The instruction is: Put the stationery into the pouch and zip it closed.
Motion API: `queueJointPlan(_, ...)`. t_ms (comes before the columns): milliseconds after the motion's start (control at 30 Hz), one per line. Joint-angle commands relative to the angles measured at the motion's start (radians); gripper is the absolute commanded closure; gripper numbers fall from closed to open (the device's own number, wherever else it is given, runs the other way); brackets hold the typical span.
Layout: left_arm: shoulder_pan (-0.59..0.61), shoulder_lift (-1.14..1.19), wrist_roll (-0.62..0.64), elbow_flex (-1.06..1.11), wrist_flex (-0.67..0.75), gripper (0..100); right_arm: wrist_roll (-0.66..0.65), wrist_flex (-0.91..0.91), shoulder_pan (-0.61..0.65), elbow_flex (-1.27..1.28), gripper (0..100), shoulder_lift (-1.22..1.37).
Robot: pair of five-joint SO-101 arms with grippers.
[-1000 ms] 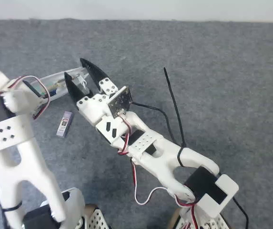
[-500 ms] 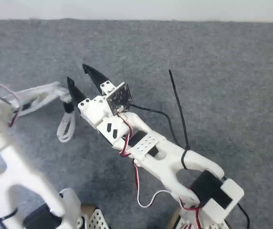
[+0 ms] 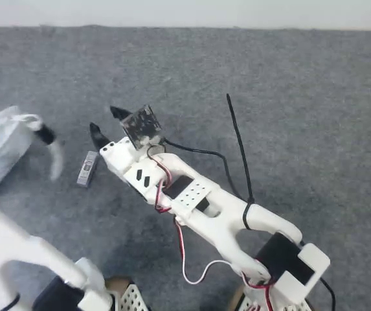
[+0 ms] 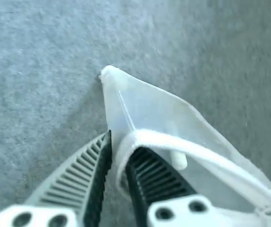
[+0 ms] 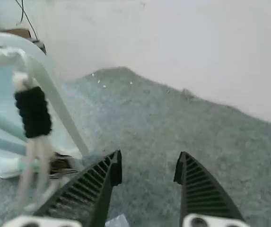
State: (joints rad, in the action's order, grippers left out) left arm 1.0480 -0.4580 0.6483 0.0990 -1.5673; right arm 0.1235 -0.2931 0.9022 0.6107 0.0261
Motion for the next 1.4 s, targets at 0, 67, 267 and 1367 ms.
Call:
queueJointPlan(0,0.043,-0.057,0.037,-0.071,0.028,99,0.08,0.159,0.013,-0.123,82.5,-0.056)
queueJointPlan(67,0.046,-0.057,0.038,-0.071,0.028,99,0.112,0.242,0.015,-0.166,82.4,-0.056)
queueJointPlan(267,0.041,-0.057,0.038,-0.071,0.028,99,0.178,0.401,0.038,-0.247,82.5,-0.054)
queueJointPlan(1367,0.04,-0.051,0.038,-0.07,0.041,99,0.382,0.972,0.094,-0.99,82.5,0.555)
